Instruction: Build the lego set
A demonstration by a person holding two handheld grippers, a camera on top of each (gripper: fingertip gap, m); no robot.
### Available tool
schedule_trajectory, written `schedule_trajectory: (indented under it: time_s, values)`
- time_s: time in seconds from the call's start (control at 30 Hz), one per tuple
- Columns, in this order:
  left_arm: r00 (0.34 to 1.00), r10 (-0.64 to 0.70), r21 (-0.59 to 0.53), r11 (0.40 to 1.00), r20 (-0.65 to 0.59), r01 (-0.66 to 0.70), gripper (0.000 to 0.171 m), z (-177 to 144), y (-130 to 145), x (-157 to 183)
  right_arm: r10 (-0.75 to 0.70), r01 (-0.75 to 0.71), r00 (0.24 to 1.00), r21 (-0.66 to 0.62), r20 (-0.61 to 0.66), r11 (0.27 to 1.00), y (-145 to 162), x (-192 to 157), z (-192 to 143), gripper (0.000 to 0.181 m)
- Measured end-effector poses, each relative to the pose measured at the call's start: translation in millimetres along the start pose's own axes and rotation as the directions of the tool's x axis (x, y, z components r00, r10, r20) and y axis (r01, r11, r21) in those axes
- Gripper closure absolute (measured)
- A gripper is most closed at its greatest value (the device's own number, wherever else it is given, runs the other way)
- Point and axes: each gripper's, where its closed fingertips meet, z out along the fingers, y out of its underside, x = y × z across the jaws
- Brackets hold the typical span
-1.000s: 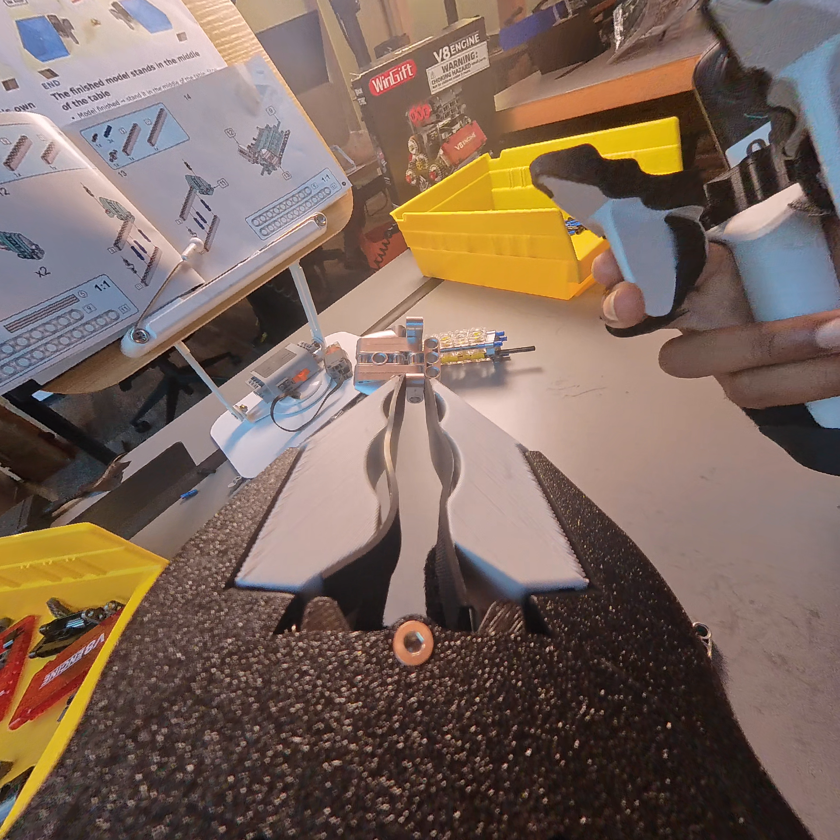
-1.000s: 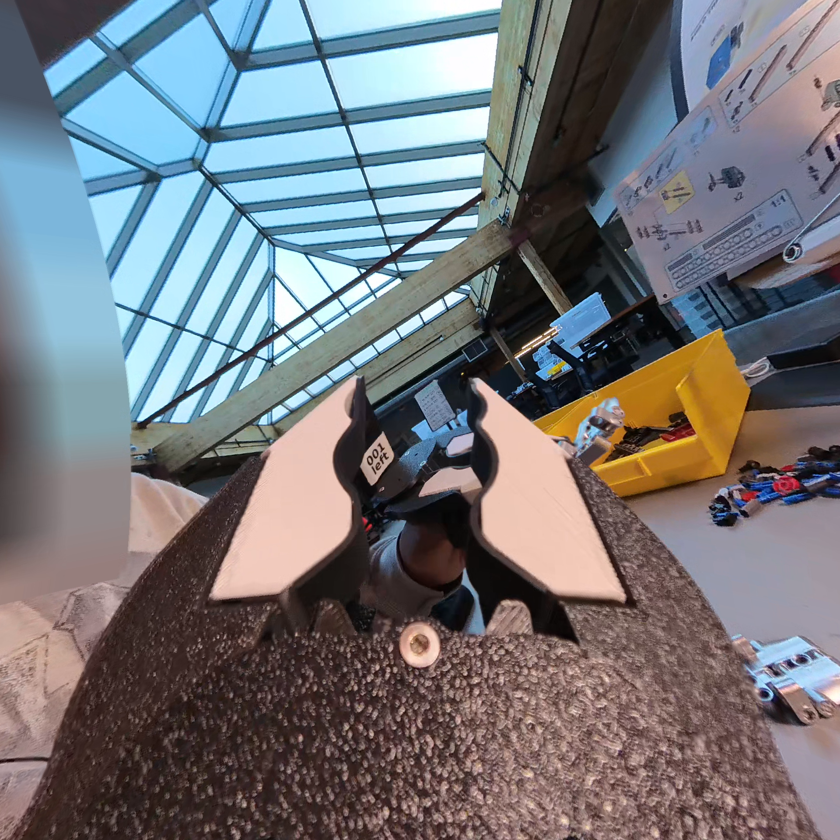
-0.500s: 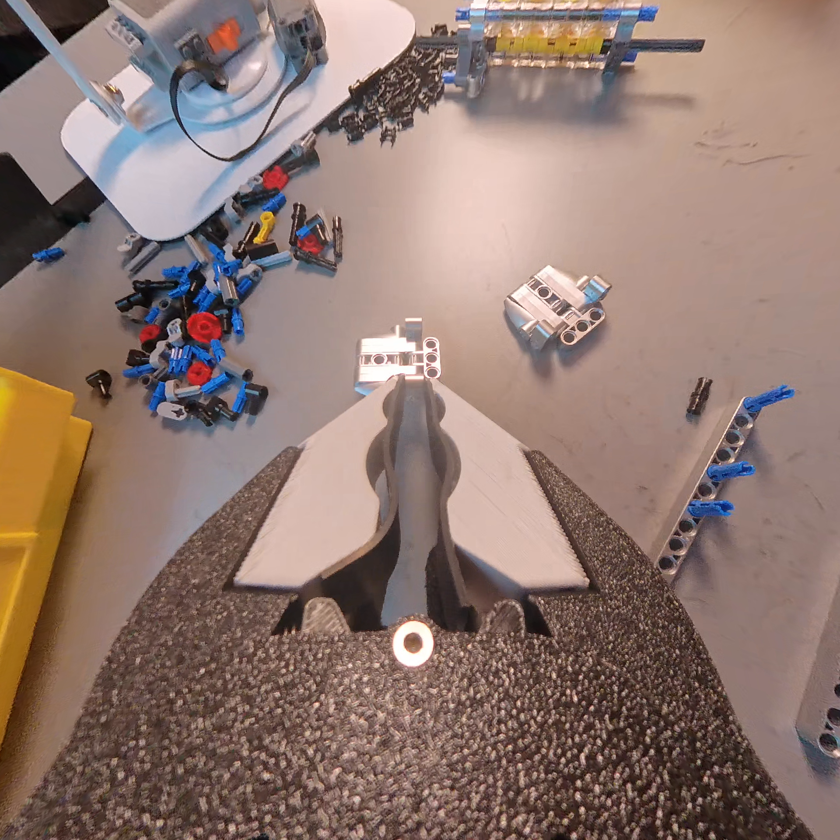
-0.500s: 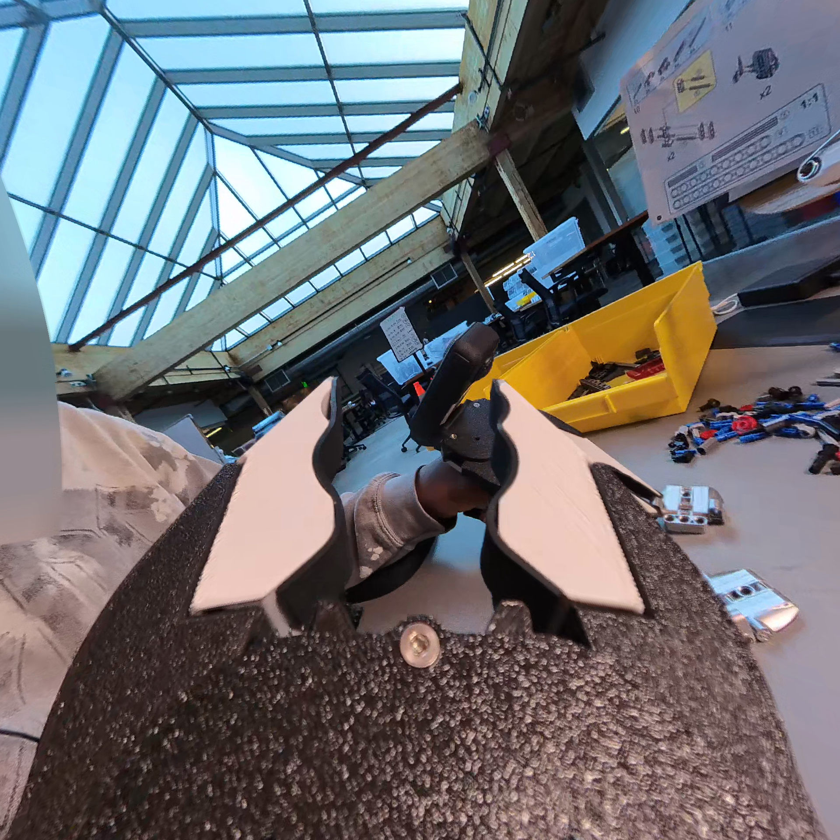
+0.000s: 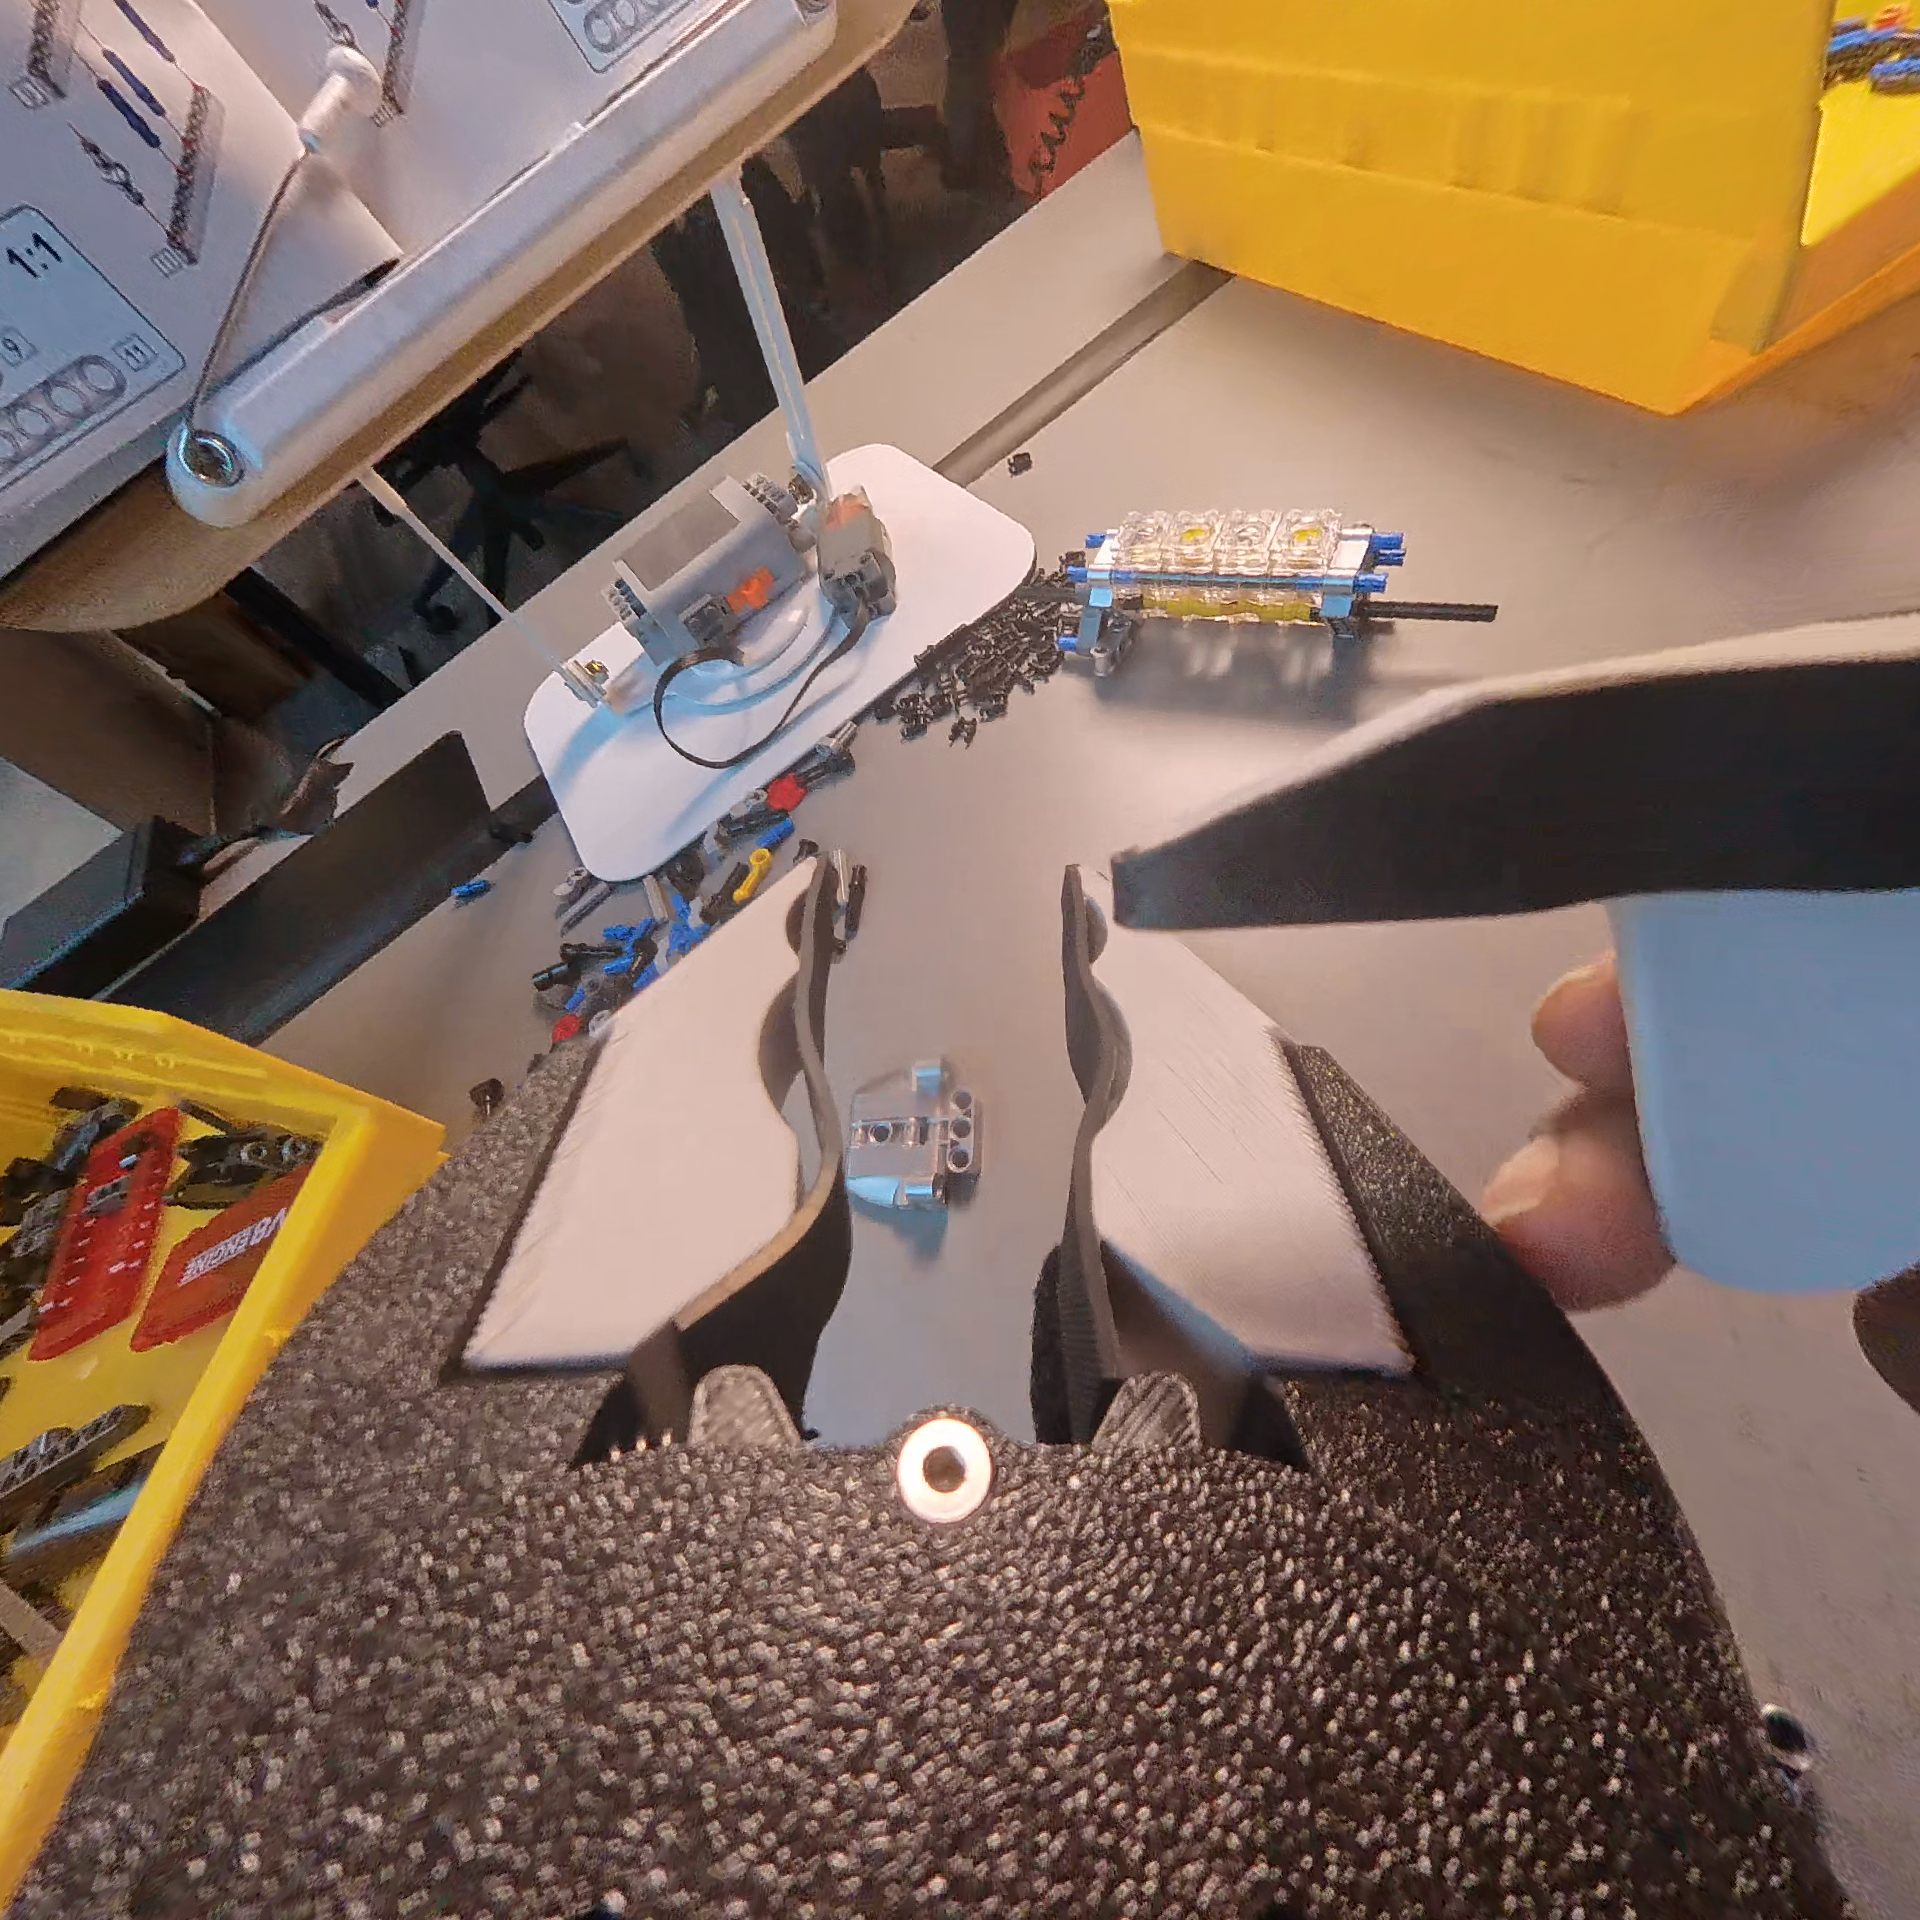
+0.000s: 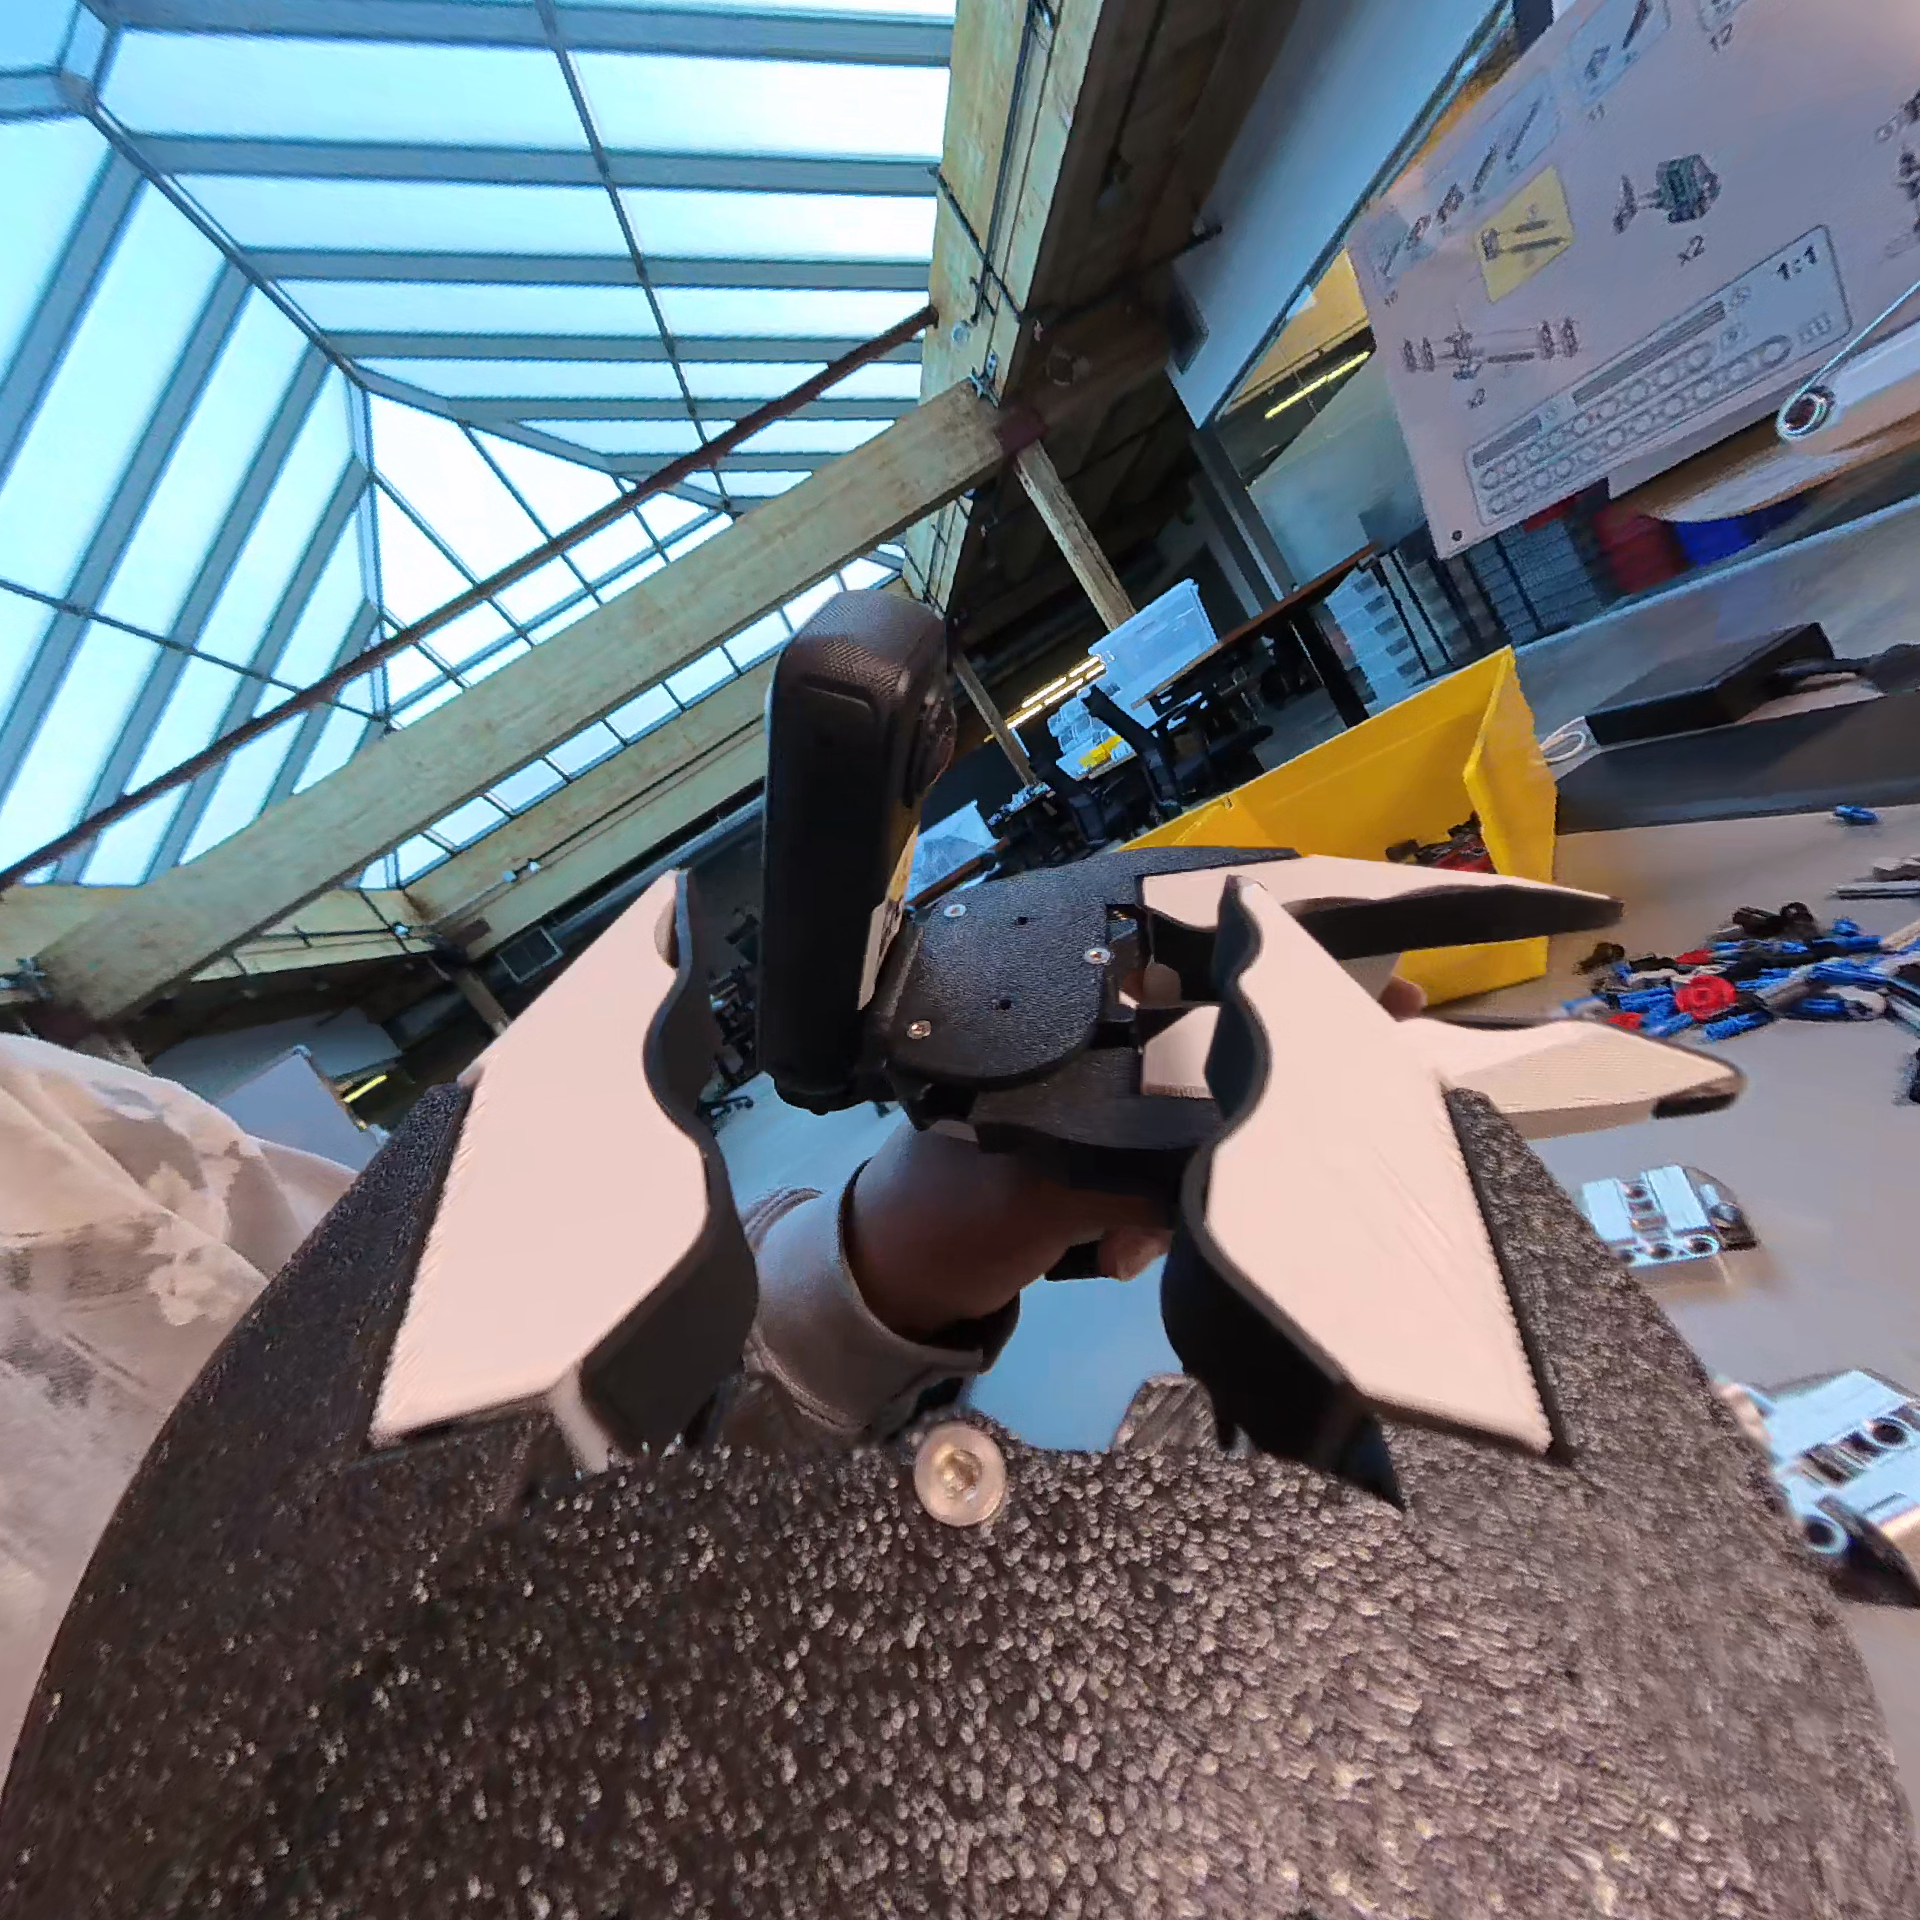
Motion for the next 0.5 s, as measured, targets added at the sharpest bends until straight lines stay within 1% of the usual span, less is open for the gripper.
schedule_trajectory:
  time_s: [0.2,0.33,0.43,0.5]
  values:
    - [1.000,0.001,0.015,1.000,0.020,-0.002,0.126,4,-17,1,0.024,-0.028,0.998,0.076,0.053,0.997,-23,-17,-8,0.083]
    - [0.999,0.032,0.020,0.999,0.028,-0.033,0.124,7,-24,6,0.040,-0.049,0.996,0.104,0.082,0.993,-36,-23,-13,0.081]
    - [0.998,0.060,0.015,0.998,0.025,-0.060,0.122,10,-27,11,0.099,-0.114,0.989,0.129,0.113,0.985,-45,-24,-19,0.079]
    - [0.996,0.082,0.007,0.997,0.036,-0.082,0.122,11,-28,11,0.180,-0.203,0.973,0.164,0.144,0.965,-53,-21,-24,0.079]
